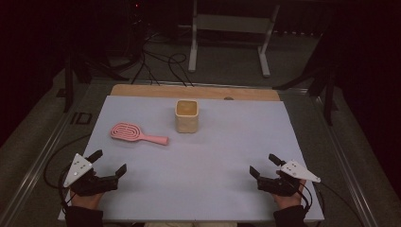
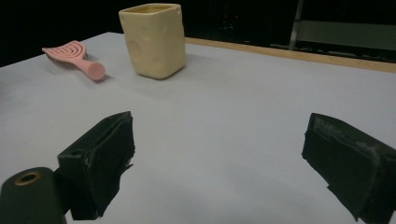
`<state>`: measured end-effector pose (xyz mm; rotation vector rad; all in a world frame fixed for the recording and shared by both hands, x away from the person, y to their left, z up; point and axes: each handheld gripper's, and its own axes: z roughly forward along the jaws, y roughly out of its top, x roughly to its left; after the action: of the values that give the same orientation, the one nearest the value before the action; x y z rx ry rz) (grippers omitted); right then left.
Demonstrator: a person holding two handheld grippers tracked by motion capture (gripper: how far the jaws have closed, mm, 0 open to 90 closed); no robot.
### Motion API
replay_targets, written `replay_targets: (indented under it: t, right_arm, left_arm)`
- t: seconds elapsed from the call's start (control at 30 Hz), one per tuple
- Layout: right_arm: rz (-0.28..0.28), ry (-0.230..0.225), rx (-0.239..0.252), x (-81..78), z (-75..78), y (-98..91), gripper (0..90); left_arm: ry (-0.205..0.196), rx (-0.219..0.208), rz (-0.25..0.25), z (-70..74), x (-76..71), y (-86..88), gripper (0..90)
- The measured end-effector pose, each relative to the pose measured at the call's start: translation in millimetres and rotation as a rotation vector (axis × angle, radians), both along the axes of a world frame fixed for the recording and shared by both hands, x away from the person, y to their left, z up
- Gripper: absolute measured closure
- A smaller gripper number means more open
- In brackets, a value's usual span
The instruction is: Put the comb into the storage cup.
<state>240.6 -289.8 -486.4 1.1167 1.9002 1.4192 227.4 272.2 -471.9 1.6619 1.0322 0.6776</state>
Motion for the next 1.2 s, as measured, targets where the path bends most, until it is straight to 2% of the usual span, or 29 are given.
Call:
replay_targets:
  t: [0.47, 1.2]
  right_arm:
    - [0.009, -0.002, 0.002, 3.5, -2.0, 3.8, 9.0]
    - [0.005, -0.001, 0.000, 3.4, -2.7, 3.3, 9.0]
  left_arm:
    - [0.000, 0.000, -0.005, 9.8, 4.1, -4.2, 0.0]
    - [-0.012, 0.032, -0.039, 30.2, 28.6, -23.3, 0.1]
